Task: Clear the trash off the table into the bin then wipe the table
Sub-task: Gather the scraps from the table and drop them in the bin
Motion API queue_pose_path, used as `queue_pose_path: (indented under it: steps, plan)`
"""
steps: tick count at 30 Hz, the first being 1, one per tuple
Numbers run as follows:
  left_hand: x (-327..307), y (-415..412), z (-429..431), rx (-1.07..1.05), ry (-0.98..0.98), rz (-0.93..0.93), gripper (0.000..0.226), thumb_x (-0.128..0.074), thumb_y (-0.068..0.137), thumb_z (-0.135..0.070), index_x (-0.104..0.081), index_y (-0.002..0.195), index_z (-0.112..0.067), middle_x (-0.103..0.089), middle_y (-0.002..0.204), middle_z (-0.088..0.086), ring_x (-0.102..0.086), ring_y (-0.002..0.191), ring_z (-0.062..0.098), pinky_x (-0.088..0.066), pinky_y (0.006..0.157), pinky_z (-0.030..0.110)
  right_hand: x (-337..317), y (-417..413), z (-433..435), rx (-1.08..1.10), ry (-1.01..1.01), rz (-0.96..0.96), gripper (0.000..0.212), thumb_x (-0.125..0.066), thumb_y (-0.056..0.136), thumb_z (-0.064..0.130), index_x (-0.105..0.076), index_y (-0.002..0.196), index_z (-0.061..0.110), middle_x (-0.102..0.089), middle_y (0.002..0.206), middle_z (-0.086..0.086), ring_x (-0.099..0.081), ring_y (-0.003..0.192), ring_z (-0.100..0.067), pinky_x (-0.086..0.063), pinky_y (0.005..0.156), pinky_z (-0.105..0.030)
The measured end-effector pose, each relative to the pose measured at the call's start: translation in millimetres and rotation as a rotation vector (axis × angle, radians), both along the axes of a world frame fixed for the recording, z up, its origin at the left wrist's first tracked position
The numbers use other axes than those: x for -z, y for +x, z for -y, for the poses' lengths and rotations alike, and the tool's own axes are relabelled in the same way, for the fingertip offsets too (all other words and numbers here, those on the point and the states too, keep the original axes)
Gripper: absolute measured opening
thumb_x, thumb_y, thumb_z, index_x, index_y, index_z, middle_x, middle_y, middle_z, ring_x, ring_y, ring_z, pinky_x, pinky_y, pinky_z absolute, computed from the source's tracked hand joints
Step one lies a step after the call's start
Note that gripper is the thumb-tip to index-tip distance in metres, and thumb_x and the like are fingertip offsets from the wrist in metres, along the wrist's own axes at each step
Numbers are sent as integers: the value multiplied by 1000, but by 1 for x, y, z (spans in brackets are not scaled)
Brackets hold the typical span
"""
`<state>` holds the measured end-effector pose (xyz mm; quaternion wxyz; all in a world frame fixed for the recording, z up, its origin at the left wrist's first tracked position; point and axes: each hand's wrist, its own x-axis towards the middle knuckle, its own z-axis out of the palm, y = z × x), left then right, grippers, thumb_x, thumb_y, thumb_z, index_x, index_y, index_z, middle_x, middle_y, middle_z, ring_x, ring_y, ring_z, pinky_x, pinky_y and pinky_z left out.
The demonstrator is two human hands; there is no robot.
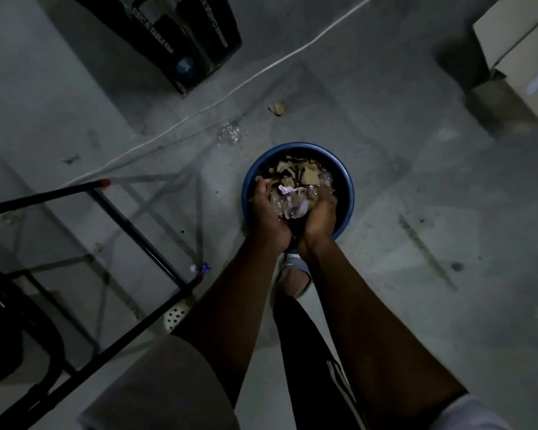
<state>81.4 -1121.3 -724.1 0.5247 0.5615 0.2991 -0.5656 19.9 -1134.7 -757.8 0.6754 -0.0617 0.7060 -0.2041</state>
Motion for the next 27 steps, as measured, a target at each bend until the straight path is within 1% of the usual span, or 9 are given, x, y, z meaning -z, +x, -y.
queue_pose_path:
  steps: [3,6,9,11,13,16,20,24,27]
  plan:
    - [-21,2,-4,-119,-32,-14,76,-34,98,-67,-55,142,-9,-61,137,22,-57,127,40,-41,112,54,-25,-1,-1,74,16,172,85,-63,68,78,-65,133,23,-71,126,-9,-66,118,-32,-52,101,-53]
    - [-41,6,-11,-157,-29,-29,80,-37,94,-72,-53,145,-13,-60,139,20,-56,128,40,-36,115,59,-56,-7,-4,130,-3,230,75,-38,95,75,-62,138,18,-69,130,-12,-64,122,-32,-50,105,-50]
    - [-81,10,-18,-148,-1,-50,70,-38,94,-73,-57,132,-17,-59,131,17,-54,122,36,-34,114,59,-89,-13,-8,177,-54,245,73,-24,102,69,-56,143,19,-68,132,-9,-62,123,-29,-46,110,-49]
    - [-113,11,-26,-121,14,-58,64,-41,93,-73,-57,132,-24,-56,136,17,-51,126,38,-32,114,62,-119,-15,-11,196,-60,173,70,-19,103,67,-54,145,23,-70,116,-1,-63,109,-21,-46,107,-40]
    - [-148,13,-36,-86,16,-37,68,-42,92,-73,-50,143,-28,-52,144,18,-48,131,41,-28,115,65,-152,-15,-18,190,-70,108,71,-17,103,66,-51,146,22,-62,103,2,-56,92,-14,-44,102,-32]
    - [-203,21,-57,-9,-44,35,66,-39,95,-70,-40,152,-35,-48,150,16,-44,137,38,-27,115,62,-207,-8,-35,170,-136,92,70,-18,104,65,-63,125,15,-58,115,-9,-53,103,-19,-40,110,-33]
    - [-294,40,-106,55,-246,115,57,-34,101,-62,-46,148,-32,-58,142,13,-51,134,30,-35,115,53,-295,17,-73,41,-296,139,65,-23,108,55,-60,131,8,-65,117,-11,-60,110,-19,-49,89,-24]
    - [-387,73,-189,5,-427,211,53,-39,102,-57,-57,138,-24,-68,130,11,-62,124,26,-42,112,51,-404,60,-142,-176,-526,144,35,-43,108,39,-67,114,15,-70,104,-7,-63,105,-22,-50,88,-30]
    - [-451,105,-272,-105,-496,292,49,-39,103,-53,-61,131,-19,-69,127,15,-66,114,26,-49,97,45,-476,90,-218,-349,-697,171,17,-56,104,28,-72,107,22,-75,107,0,-68,103,-19,-52,91,-35]
